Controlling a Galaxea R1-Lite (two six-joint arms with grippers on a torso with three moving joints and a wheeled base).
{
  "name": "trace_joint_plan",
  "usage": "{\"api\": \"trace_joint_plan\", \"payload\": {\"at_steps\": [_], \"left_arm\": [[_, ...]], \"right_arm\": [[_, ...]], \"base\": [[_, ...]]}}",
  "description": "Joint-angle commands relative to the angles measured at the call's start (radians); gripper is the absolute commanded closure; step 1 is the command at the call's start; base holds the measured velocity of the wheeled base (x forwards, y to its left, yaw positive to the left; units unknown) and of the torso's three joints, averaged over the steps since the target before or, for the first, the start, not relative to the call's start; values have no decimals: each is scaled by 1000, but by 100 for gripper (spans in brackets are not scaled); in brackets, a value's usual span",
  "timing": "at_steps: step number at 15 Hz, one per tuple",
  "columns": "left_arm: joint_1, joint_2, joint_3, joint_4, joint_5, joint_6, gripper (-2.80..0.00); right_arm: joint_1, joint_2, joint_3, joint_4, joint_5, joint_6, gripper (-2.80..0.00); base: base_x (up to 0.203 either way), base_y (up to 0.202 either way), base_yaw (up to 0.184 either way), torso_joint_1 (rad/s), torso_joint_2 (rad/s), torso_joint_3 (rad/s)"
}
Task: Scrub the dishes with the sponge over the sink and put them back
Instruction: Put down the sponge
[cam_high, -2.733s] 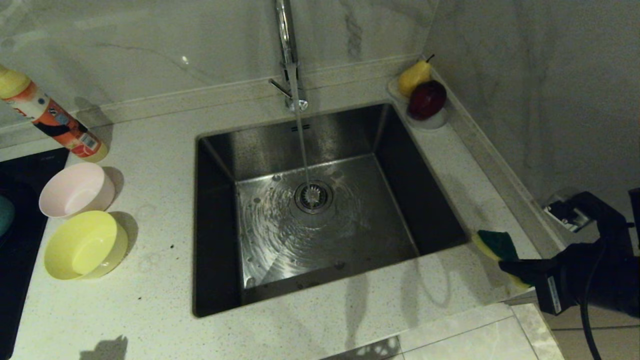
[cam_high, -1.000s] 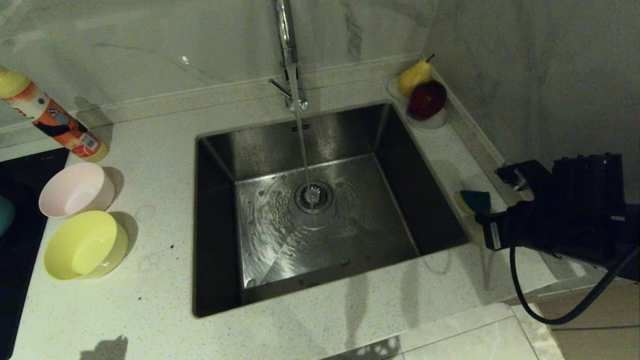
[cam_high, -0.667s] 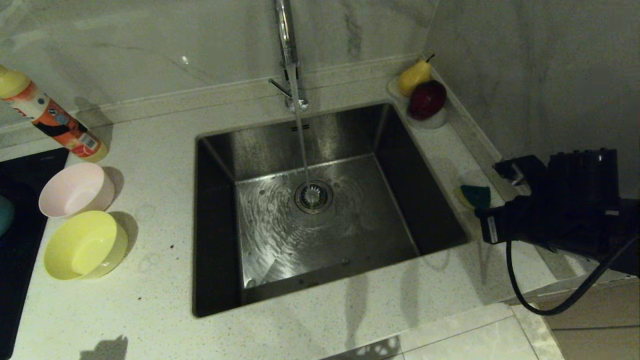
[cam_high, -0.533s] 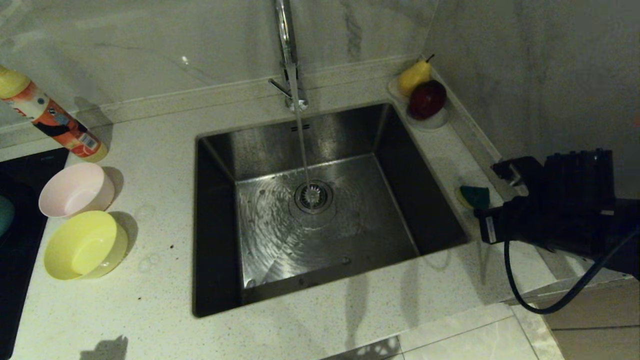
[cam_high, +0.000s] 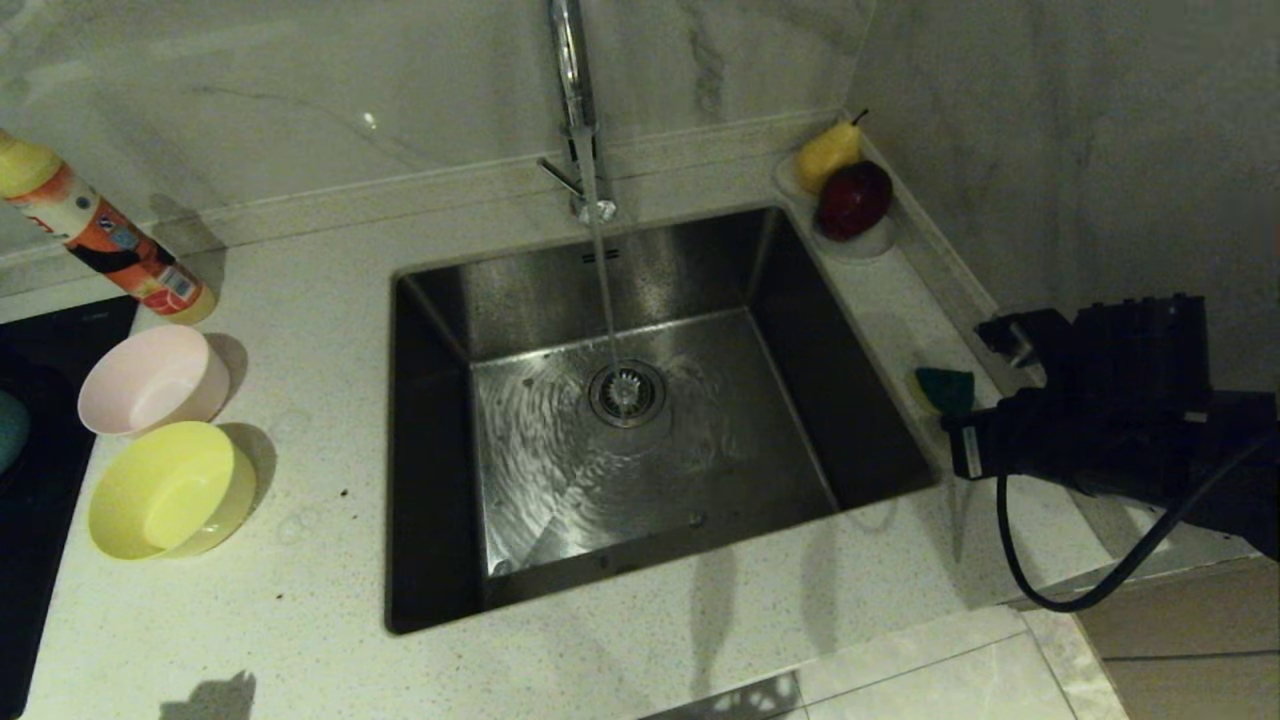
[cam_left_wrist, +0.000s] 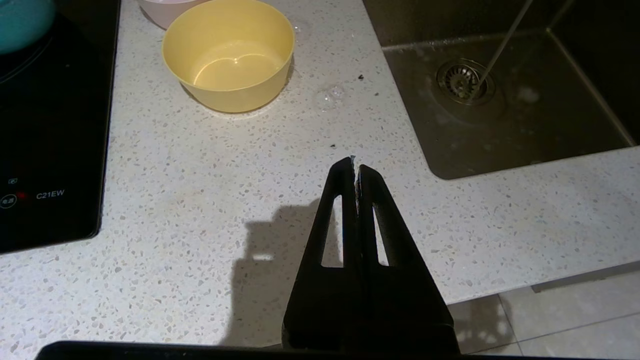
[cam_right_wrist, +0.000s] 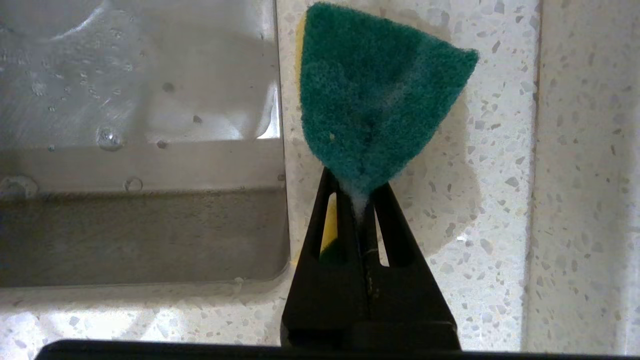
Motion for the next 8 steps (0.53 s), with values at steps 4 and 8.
{"api": "trace_joint_plan", "payload": {"at_steps": [4, 8], "left_arm": [[0, 0, 40, -1, 0, 0, 0], [0, 0, 40, -1, 0, 0, 0]], "right_arm": [[-2, 7, -2, 1, -8, -5, -280], [-2, -2, -6, 7, -6, -4, -280]], "base": [[0, 0, 0, 0, 0, 0], [0, 0, 0, 0, 0, 0]]}}
